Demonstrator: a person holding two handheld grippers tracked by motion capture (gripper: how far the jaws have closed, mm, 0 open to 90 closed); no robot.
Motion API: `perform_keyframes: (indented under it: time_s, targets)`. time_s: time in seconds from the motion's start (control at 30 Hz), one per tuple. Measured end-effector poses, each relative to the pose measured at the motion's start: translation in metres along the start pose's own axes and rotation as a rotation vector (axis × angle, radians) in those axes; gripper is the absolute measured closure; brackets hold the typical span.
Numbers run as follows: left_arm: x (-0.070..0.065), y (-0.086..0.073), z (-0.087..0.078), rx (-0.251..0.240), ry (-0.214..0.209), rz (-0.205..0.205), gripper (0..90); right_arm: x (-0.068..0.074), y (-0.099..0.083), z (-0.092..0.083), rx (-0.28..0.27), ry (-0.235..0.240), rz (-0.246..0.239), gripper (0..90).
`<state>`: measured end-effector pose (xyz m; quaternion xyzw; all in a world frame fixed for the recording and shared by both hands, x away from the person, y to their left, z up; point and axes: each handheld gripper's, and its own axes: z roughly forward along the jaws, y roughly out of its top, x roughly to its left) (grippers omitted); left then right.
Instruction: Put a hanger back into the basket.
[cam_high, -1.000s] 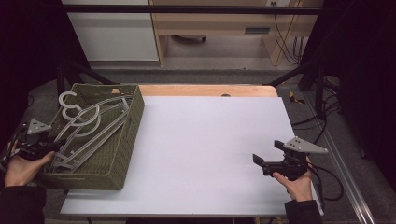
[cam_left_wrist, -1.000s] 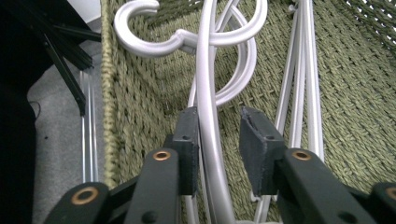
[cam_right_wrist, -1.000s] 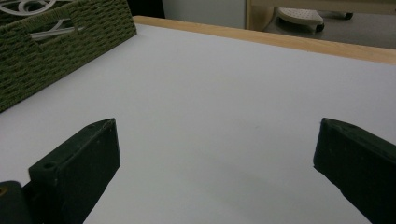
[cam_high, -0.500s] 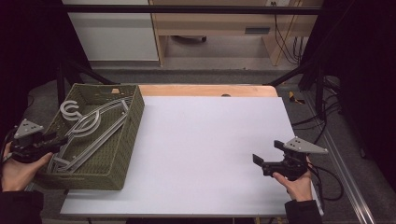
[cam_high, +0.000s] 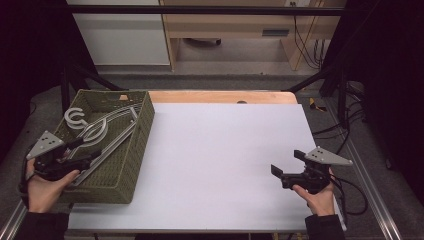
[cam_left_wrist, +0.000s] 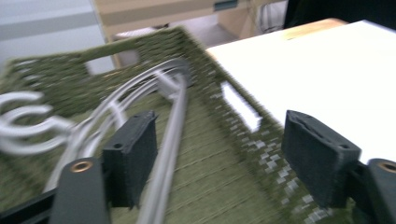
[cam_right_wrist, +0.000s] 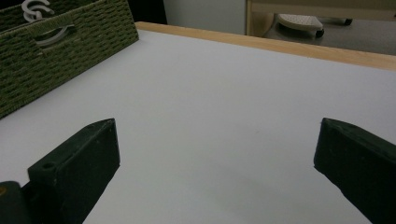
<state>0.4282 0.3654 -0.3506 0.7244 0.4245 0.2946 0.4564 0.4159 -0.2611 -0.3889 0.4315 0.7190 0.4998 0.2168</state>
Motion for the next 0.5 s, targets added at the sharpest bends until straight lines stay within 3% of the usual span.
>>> perform_keyframes:
  time_s: [0.13, 0.23, 0.33, 0.5]
  targets:
    - [-0.022, -0.001, 0.008, -0.035, -0.066, -0.014, 17.7, -0.001, 0.0, -0.002, -0.012, 0.003, -0.001, 0.6]
    - [-0.036, -0.003, 0.013, -0.034, -0.113, -0.021, 11.1, -0.001, 0.0, -0.003, -0.015, 0.008, 0.0, 0.6]
    - [-0.047, -0.006, 0.02, -0.004, -0.116, -0.009, 7.8, -0.002, -0.001, -0.003, -0.013, 0.007, -0.003, 0.6]
    - [-0.058, -0.01, 0.026, 0.001, -0.127, 0.007, 7.1, -0.003, -0.001, -0.005, -0.016, 0.009, -0.004, 0.6]
